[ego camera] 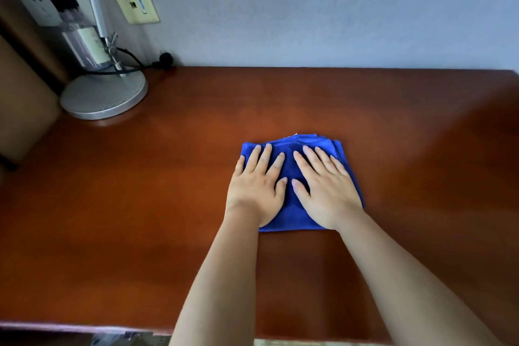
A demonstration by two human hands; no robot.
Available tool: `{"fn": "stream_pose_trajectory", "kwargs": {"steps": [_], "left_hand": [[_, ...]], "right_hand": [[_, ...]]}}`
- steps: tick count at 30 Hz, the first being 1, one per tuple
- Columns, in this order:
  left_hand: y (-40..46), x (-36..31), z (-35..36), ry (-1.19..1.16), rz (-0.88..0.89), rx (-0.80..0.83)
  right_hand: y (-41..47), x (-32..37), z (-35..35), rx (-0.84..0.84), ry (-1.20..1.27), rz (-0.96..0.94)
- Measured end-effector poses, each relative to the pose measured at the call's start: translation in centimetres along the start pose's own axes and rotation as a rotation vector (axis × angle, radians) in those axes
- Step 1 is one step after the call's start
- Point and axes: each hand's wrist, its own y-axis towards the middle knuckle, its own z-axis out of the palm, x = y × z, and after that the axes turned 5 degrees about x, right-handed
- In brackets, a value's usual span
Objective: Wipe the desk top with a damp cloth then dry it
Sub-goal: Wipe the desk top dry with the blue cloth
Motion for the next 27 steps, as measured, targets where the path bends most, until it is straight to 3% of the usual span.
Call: {"fn": "stream_pose_trajectory", "kwargs": {"steps": [15, 27], "left_hand": [[11.6, 2.4, -2.4, -0.004, -0.036, -0.001], [4.7, 2.0, -1.0, -0.028, -0.007, 0.006]], "right_hand": [[12.0, -3.3, -1.8, 0.001, 0.000, -0.045], [5.8, -0.5, -1.0, 0.041, -0.016, 0.013]]}}
